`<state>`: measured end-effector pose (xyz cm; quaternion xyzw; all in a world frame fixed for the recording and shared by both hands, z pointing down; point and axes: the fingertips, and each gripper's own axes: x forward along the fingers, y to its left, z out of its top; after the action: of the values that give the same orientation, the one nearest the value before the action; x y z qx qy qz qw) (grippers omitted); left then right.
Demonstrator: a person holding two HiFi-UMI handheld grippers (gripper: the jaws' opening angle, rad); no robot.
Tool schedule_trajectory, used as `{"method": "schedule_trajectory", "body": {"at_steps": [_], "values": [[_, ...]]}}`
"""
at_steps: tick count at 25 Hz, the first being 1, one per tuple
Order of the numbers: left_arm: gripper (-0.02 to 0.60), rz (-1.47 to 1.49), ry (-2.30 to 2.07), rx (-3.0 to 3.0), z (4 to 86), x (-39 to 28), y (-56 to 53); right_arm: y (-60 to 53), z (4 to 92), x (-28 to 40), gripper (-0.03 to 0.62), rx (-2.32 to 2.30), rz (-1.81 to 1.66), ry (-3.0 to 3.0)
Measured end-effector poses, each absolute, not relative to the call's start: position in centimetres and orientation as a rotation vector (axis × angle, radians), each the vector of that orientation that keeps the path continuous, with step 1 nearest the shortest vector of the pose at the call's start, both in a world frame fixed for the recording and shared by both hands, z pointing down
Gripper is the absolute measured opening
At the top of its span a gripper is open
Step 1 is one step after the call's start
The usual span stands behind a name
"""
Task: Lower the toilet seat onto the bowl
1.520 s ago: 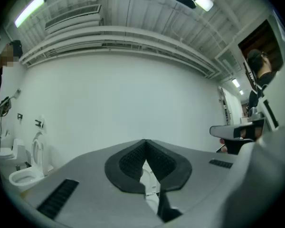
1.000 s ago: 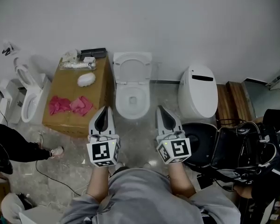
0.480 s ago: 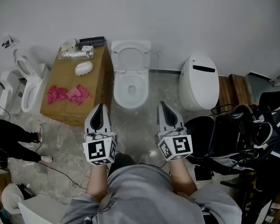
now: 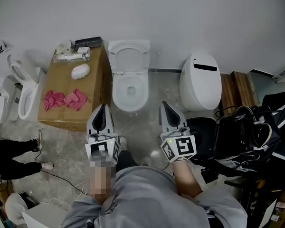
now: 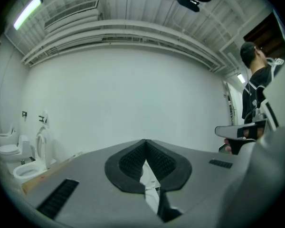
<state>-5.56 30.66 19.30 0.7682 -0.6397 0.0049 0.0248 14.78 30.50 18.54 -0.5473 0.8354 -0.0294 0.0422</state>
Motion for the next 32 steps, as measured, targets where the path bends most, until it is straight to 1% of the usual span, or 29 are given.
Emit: {"method": "schedule_trajectory", "body": {"at_steps": [6,13,20,26,32], "values": [[0.0,-0.014,-1.908,2.448,18.8,-6.3,24.7,25.3,18.2,13.6,-0.002,-1.75,-0.071,2.512],[0.0,-0.014,-1.803,2.533,18.2,-9.1,18.3,19.1,17.5,9.3,-0.002,-1.802,-0.068,2.45],[0.0,-0.021,-1.756,2.547,18.6,-12.4,14.6,15.8,18.1,5.8,-0.002,-1.851,-0.085,2.438],[0.0,-0.022,-1.764,2.519,19.4,-13.7,12.6,13.6,18.4,4.7,-0.002,-1.848,-0.092,2.455],[0.0,-0.017,-1.787,2.504,20.0,-12.9,10.6,11.1,19.3,5.2,-0.002,-1.82,-0.107,2.473]]}}
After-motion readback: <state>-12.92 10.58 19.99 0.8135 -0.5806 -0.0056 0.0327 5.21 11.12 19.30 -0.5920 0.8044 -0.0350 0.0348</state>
